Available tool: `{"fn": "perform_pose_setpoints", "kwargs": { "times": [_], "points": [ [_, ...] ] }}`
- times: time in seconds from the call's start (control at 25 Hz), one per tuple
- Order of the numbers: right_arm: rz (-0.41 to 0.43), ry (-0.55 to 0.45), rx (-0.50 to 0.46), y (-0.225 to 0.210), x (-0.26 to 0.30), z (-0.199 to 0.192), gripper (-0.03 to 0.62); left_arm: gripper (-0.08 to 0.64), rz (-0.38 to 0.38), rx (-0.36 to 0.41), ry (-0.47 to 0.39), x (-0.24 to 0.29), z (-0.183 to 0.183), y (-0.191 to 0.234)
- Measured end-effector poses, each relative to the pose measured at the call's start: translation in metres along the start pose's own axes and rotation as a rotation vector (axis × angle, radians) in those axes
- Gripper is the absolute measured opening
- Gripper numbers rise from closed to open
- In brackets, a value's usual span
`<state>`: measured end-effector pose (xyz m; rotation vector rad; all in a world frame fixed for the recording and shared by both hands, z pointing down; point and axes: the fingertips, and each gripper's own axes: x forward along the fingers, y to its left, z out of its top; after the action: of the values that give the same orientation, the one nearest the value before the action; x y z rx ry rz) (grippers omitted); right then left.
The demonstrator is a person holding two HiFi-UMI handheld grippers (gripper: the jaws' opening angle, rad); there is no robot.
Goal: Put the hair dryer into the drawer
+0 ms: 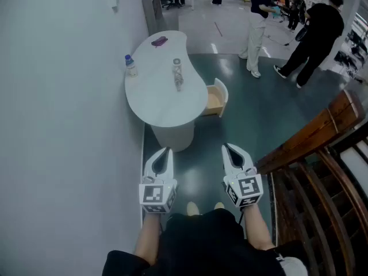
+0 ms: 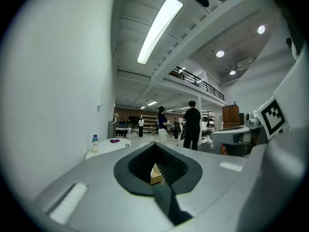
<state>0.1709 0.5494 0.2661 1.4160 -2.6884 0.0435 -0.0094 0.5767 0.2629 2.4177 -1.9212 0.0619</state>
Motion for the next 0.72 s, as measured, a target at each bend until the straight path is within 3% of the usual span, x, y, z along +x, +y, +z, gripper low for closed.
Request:
{"fn": "perform_pose_setpoints", "kwargs": {
  "times": [0.72],
  "points": [
    [0.03, 0.051, -0.008, 0.023, 0.055, 0.001, 0.002, 0.006, 0.031, -0.034, -0.013, 0.018, 0.006, 0.045]
  ]
}}
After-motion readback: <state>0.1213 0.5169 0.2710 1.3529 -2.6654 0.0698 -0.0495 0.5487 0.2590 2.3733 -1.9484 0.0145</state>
